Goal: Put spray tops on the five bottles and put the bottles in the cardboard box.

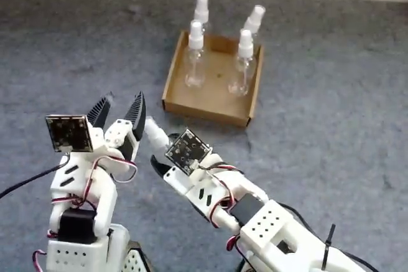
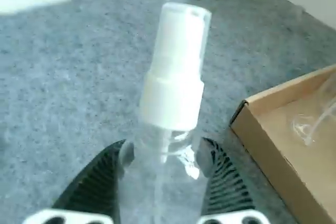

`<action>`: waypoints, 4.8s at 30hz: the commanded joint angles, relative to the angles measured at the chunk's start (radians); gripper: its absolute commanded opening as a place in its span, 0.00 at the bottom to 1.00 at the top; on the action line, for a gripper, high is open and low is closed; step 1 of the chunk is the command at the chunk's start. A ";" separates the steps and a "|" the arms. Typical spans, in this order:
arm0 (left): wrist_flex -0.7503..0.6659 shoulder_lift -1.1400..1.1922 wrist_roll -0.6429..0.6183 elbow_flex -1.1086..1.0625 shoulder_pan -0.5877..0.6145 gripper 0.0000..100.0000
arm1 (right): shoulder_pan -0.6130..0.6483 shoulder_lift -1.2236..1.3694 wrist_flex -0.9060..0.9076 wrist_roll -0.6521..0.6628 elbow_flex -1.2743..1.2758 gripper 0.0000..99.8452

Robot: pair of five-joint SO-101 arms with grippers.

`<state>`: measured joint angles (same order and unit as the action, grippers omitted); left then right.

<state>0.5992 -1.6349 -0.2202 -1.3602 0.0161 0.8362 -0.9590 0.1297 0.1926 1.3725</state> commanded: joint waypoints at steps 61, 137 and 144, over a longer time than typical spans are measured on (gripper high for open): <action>0.129 0.125 0.141 0.134 -0.189 0.19 | 0.004 -0.030 -0.025 -0.003 -0.008 0.00; 0.123 0.013 0.232 -0.062 0.067 0.15 | -0.354 0.547 0.654 -0.115 -1.096 0.00; 0.123 0.013 0.232 -0.070 0.125 0.09 | -0.387 0.788 0.585 -0.115 -1.230 0.00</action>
<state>0.7327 -1.6149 0.0054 -1.4523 0.1266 0.4741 -0.2148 0.7465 0.0667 0.2616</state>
